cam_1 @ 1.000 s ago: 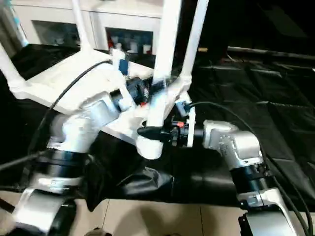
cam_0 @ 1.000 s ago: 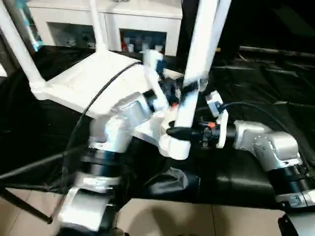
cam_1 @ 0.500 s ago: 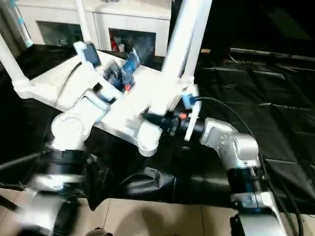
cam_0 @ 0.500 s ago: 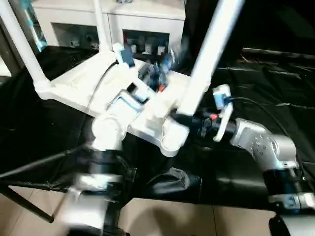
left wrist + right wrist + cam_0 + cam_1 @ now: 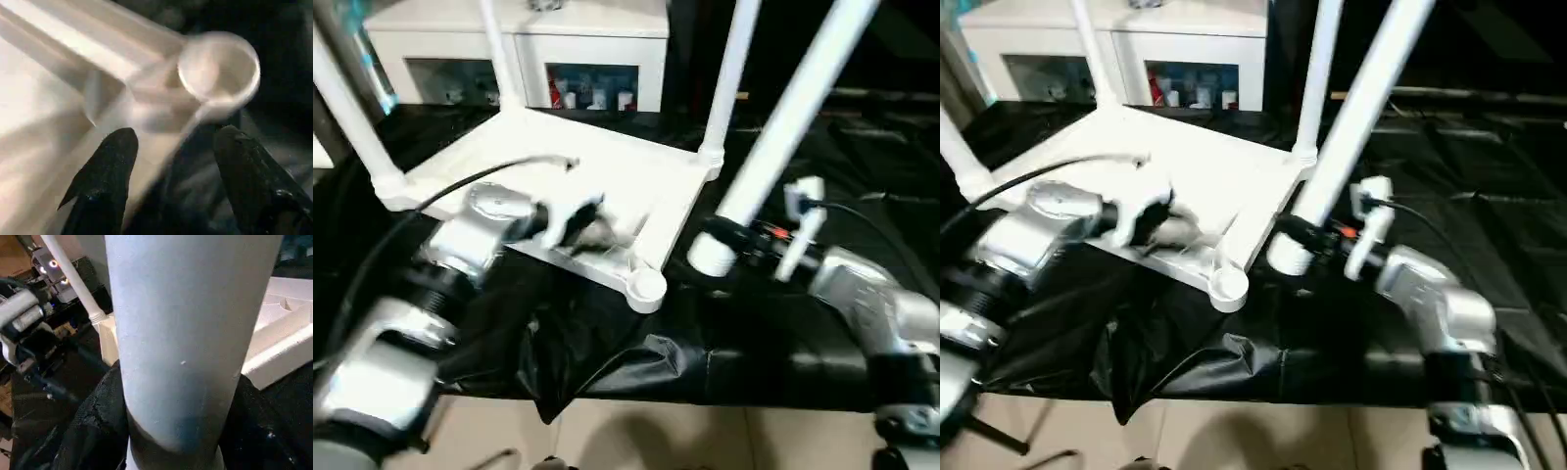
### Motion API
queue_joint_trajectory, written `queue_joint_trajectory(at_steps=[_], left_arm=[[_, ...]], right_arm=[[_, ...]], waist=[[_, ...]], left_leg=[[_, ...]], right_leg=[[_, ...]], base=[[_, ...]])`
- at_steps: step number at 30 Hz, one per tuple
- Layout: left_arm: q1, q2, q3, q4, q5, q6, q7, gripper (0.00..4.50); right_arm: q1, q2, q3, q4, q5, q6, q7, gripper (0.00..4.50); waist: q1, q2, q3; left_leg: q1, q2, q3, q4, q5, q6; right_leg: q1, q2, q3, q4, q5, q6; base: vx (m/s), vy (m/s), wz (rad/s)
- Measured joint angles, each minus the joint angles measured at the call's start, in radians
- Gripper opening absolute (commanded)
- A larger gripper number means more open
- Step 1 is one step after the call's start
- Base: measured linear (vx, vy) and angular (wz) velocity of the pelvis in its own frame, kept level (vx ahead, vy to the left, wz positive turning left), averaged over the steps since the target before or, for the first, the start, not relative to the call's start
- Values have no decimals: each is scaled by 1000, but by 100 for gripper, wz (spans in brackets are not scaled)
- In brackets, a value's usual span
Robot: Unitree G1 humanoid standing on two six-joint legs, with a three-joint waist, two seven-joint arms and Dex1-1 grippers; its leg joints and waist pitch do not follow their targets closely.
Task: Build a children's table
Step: Pick table leg, then rotate table base
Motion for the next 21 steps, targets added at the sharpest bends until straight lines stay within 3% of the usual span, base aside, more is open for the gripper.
queue_joint_trajectory(at_steps=[4, 9, 15, 16, 21], left_arm=[[-36, -35, -34, 126, 79, -102, 53, 287], [-56, -86, -55, 255, 150, -182, 145, 287], [-56, -112, -79, 332, 192, -224, 186, 287], [-61, -117, -78, 352, 194, -230, 186, 260], [-92, -134, -57, 396, 195, -225, 139, 233]], right_arm=[[19, -1, 0, -38, 1, 4, -8, 190], [51, 3, 1, -76, 2, 8, -22, 190], [64, 10, 7, -92, 2, 12, -29, 190], [69, 10, 9, -100, 2, 12, -32, 190], [90, 13, 23, -112, 1, 12, -40, 190]], waist=[[1, 14, -3], [2, 24, -8], [-2, 27, -8], [-1, 27, -8], [0, 28, -8]], left_leg=[[0, -1, 0, 0, 0, 0], [0, -1, -1, 0, 0, 0], [0, -1, -1, 0, 0, 0], [0, -1, -1, 0, 0, 0], [0, 0, -1, 0, 0, 0]], right_leg=[[1, -1, 0, 0, 1, -1], [2, -1, -2, -1, -2, 4], [1, -1, -2, -1, -2, 4], [1, -1, -2, -1, -2, 4], [2, -1, -2, -1, -2, 4]], base=[[0, 0, 0], [0, 0, 0], [0, 0, 0], [0, 0, 0], [0, 0, 0]])
